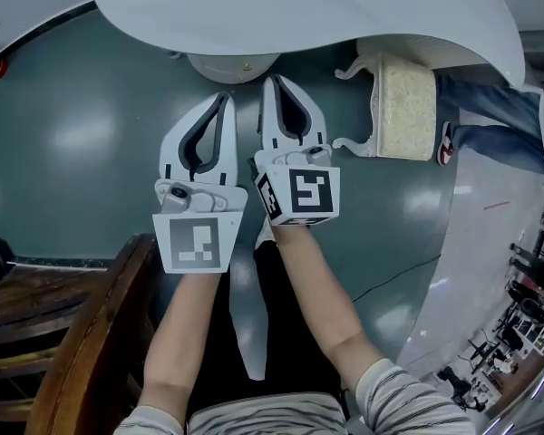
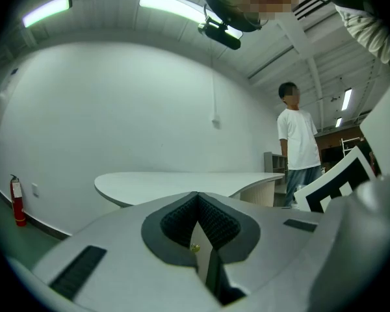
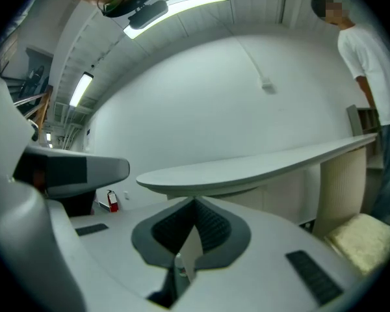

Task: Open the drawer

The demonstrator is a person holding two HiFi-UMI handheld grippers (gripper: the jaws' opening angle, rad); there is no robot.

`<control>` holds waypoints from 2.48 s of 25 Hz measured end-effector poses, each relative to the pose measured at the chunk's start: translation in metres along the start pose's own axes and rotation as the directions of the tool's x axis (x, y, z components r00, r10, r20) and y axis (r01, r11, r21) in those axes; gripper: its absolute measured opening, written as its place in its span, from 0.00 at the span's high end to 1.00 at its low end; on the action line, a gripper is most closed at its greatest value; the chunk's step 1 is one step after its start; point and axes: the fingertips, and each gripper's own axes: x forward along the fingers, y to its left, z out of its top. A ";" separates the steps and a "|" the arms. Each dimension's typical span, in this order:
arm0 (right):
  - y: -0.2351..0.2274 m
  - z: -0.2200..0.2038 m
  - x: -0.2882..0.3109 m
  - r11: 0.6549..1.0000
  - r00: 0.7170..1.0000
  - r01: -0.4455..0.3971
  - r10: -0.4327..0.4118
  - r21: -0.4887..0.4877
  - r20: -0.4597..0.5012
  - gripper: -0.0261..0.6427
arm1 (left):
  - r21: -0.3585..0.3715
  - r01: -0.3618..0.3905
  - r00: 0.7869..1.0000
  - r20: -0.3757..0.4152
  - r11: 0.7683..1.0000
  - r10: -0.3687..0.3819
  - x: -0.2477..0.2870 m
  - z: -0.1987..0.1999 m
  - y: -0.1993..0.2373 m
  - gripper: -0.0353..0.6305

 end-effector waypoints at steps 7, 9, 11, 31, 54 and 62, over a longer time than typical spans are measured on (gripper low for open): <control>-0.005 -0.035 0.016 1.000 0.999 -0.004 0.003 -0.004 -0.038 0.94 | 0.019 0.002 1.000 -0.009 1.000 -0.002 0.007 -0.019 0.003 0.95; -0.009 -0.044 0.020 1.000 0.999 0.007 -0.008 -0.009 -0.046 0.94 | 0.028 0.000 1.000 -0.016 1.000 0.000 0.010 -0.026 0.004 0.95; -0.014 -0.052 0.026 1.000 0.999 0.020 -0.020 -0.015 -0.049 0.94 | 0.030 -0.005 1.000 -0.023 1.000 0.005 0.012 -0.033 0.006 0.95; -0.032 -0.109 0.074 0.999 0.992 0.039 -0.041 -0.015 -0.122 0.77 | 0.001 -0.003 1.000 -0.019 1.000 0.003 0.016 -0.048 0.010 0.95; -0.041 -0.133 0.112 0.995 0.987 0.051 -0.063 -0.083 -0.147 0.79 | 0.054 0.025 0.999 -0.023 0.998 -0.024 0.014 -0.046 0.006 0.95; -0.041 -0.134 0.111 0.996 0.988 0.041 -0.051 -0.074 -0.145 0.80 | 0.055 0.019 0.999 -0.033 0.998 -0.017 0.015 -0.046 0.004 0.95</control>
